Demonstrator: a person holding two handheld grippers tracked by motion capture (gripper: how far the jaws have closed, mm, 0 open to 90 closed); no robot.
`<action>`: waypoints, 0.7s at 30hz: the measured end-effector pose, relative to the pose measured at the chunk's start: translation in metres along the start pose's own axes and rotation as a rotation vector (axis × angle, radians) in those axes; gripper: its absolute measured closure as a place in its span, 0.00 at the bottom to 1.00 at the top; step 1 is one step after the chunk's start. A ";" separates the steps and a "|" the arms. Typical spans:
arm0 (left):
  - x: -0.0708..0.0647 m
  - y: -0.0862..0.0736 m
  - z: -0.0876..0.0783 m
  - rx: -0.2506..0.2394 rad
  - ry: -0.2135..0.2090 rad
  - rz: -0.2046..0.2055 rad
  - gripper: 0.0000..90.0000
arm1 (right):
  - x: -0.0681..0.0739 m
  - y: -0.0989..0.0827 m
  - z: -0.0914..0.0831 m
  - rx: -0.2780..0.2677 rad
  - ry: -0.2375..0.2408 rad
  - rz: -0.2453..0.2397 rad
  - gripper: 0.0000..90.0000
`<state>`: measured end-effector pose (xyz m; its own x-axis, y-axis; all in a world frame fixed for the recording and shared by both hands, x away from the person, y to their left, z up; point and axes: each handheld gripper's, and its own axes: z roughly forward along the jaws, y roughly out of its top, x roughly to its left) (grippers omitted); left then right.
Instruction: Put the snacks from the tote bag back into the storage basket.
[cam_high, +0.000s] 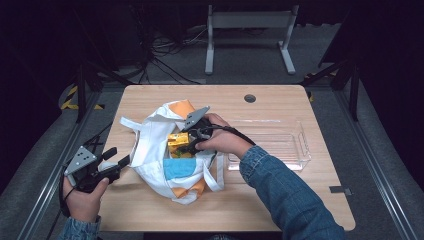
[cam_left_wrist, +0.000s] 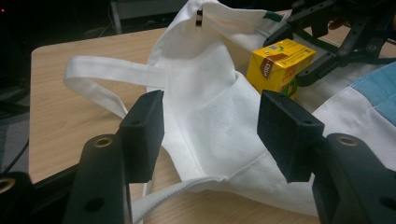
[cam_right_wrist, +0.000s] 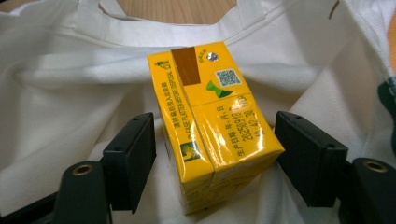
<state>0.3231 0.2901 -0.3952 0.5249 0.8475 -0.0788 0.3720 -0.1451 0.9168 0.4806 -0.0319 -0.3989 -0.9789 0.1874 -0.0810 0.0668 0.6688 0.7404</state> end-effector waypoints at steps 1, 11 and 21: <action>0.000 0.000 0.000 0.000 0.000 -0.002 0.47 | 0.000 0.000 0.001 0.003 -0.001 -0.003 0.34; 0.001 0.000 0.001 0.005 -0.003 -0.001 0.47 | 0.000 0.004 -0.003 -0.020 0.001 -0.025 0.40; 0.002 -0.002 0.001 0.003 -0.009 -0.015 0.46 | 0.000 0.006 -0.006 -0.006 0.025 -0.033 0.52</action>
<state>0.3242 0.2913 -0.3971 0.5262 0.8449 -0.0963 0.3825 -0.1340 0.9142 0.4799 -0.0326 -0.3907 -0.9851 0.1476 -0.0885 0.0337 0.6697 0.7418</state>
